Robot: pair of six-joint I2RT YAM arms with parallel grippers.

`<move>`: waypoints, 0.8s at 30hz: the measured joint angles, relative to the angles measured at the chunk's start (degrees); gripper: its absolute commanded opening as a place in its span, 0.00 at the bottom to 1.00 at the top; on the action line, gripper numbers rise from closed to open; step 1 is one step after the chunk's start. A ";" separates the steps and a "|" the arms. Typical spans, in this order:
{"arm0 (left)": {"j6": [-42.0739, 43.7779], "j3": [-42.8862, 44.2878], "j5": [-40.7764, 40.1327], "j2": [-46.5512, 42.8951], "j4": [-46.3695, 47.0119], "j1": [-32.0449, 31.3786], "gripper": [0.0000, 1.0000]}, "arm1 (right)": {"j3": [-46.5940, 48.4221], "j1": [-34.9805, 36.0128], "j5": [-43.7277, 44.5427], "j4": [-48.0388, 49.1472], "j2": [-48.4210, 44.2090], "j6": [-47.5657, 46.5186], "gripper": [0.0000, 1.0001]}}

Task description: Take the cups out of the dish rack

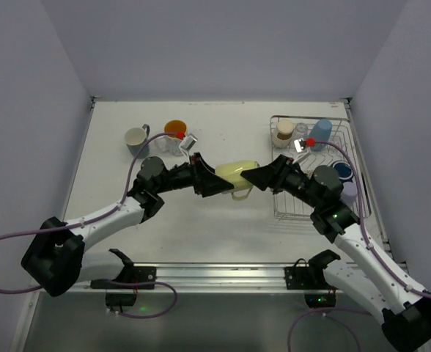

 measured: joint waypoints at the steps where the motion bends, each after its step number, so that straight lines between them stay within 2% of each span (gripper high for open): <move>1: -0.33 0.04 0.04 0.22 0.96 -0.35 0.61 | -0.48 0.96 -0.31 1.49 0.96 0.68 0.17; 3: -0.66 0.07 0.02 0.37 2.25 -0.70 0.51 | -1.77 2.08 -1.42 4.92 2.54 2.45 0.17; 4: -0.96 0.07 -0.11 0.44 2.71 -0.72 0.31 | -2.25 2.29 -1.53 6.23 2.99 3.15 0.17; 7: -2.93 0.04 0.35 0.61 5.14 -0.39 0.00 | -3.63 2.38 -2.16 11.54 4.28 5.38 0.18; 8: -2.95 0.13 0.59 0.26 6.84 -0.48 0.00 | -4.24 2.14 -2.14 13.14 4.48 6.71 0.22; 9: -2.82 0.15 0.37 -0.15 7.23 -0.42 0.00 | -4.81 2.10 -2.10 15.17 4.72 7.43 0.47; 10: -2.54 0.15 0.22 -0.20 7.82 -0.39 0.00 | -5.16 2.12 -2.03 16.46 4.85 8.09 0.63; 12: -2.14 0.15 -0.20 -0.44 8.09 -0.48 0.00 | -6.10 2.12 -1.88 18.60 5.01 9.03 0.92; 13: -1.77 0.13 -0.37 -0.63 7.69 -0.52 0.00 | -6.47 2.19 -1.75 19.23 5.01 9.38 0.99; 17: 1.11 -0.28 -2.58 -3.32 3.28 -0.94 0.00 | -6.84 2.93 -0.81 18.08 3.41 8.55 0.99; 19: 4.35 -0.09 -5.09 -6.27 -2.47 -1.07 0.00 | -6.84 2.93 1.29 15.65 1.31 7.23 0.99; 24: 16.02 8.24 -16.26 -7.67 -24.37 -1.40 0.00 | -5.25 2.36 9.68 5.62 -4.33 2.08 0.99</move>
